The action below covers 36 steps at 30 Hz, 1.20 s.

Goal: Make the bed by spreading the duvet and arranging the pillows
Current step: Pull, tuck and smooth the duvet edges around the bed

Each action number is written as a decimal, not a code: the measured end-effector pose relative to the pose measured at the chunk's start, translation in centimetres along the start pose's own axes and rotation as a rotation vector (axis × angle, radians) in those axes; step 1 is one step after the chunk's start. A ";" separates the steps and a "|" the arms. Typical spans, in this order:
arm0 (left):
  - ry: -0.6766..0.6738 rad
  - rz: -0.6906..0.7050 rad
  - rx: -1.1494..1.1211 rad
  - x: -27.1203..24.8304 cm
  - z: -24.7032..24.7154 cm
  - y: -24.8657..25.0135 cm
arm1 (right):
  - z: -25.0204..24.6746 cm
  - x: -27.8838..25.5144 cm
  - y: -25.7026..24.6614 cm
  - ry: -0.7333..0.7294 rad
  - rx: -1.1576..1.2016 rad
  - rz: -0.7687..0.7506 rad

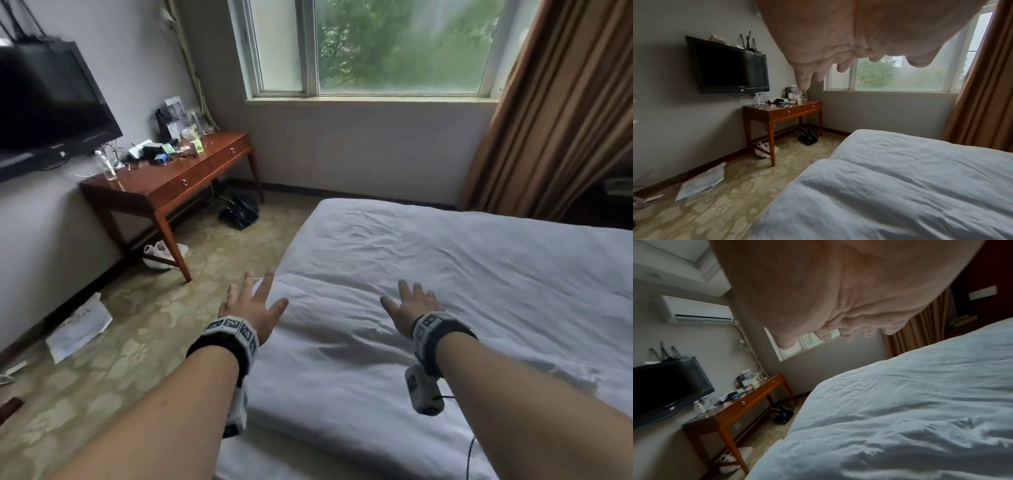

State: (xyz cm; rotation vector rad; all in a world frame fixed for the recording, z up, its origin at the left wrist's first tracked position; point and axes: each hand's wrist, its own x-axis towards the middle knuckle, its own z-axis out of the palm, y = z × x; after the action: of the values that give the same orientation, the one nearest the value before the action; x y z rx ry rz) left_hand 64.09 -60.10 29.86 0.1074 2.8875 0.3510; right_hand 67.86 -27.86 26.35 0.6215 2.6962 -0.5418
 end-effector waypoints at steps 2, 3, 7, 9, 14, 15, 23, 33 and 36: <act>0.015 0.066 0.001 3.3 -1.4 -1.0 | -0.9 0.9 -1.5 0.023 0.045 0.051; 0.027 0.102 0.008 5.2 -2.1 -1.5 | -1.2 1.3 -2.3 0.049 0.067 0.077; 0.018 0.274 0.006 12.0 -3.6 -3.0 | -0.6 0.9 -4.4 0.159 0.113 0.217; -0.037 0.379 0.018 14.3 -4.2 -3.4 | 0.6 -0.4 -5.1 0.170 0.144 0.323; -0.138 0.569 0.131 18.7 -6.0 -3.6 | 4.1 -4.6 -7.6 0.191 0.265 0.503; -0.143 0.617 0.153 19.3 -6.0 -2.9 | 4.6 -5.4 -7.8 0.211 0.295 0.532; -0.330 0.931 0.181 21.0 1.2 5.5 | 10.7 -7.9 -2.8 0.274 0.433 0.852; -0.502 0.960 0.352 28.2 10.6 5.5 | 21.0 -3.7 -3.2 0.191 0.524 1.059; -0.510 0.947 0.428 31.7 13.3 6.2 | 23.2 -1.8 -4.6 0.161 0.593 1.127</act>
State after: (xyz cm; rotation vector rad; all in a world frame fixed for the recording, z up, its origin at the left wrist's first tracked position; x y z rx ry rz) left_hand 36.77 -47.85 11.88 1.4100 2.1660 -0.1515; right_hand 72.31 -42.27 8.09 2.1590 1.7802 -0.9247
